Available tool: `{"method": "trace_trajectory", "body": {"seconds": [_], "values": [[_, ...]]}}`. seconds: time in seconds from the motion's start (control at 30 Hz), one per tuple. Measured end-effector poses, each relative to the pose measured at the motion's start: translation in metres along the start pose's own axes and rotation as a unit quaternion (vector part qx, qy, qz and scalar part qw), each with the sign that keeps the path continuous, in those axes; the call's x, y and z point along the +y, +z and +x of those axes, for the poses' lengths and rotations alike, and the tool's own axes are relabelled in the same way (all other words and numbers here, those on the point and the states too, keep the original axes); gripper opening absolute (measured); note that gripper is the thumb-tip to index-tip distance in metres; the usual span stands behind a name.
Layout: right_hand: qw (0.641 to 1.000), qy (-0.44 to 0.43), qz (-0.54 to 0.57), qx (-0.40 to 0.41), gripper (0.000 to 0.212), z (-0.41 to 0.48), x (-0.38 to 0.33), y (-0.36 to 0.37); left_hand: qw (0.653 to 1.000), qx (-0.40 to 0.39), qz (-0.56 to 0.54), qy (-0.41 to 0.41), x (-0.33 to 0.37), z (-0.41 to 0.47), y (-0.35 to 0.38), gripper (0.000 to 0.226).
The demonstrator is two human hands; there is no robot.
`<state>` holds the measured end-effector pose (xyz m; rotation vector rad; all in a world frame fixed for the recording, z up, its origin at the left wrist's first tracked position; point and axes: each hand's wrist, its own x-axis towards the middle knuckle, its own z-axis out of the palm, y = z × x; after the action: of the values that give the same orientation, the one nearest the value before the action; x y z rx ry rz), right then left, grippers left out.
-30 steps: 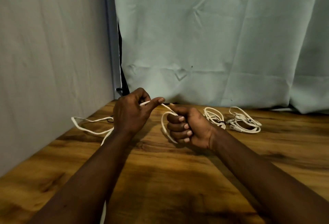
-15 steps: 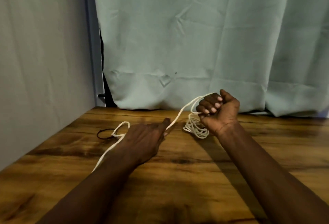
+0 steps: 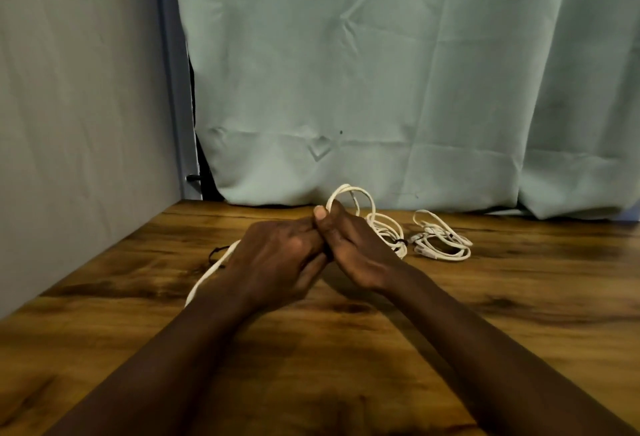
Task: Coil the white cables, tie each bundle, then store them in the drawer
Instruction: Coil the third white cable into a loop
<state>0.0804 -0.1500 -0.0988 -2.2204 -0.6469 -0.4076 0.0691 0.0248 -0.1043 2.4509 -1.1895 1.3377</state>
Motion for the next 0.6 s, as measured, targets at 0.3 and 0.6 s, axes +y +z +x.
{"method": "trace_trajectory", "body": {"seconds": [0.3, 0.6], "values": [[0.982, 0.026, 0.184, -0.043, 0.066, 0.003, -0.023, 0.013, 0.978, 0.117, -0.045, -0.167, -0.025, -0.004, -0.023, 0.043], [0.758, 0.134, 0.613, -0.178, 0.053, 0.007, -0.026, -0.008, 0.84, 0.084, -0.443, -0.301, 0.0, 0.009, -0.01, 0.036]]}}
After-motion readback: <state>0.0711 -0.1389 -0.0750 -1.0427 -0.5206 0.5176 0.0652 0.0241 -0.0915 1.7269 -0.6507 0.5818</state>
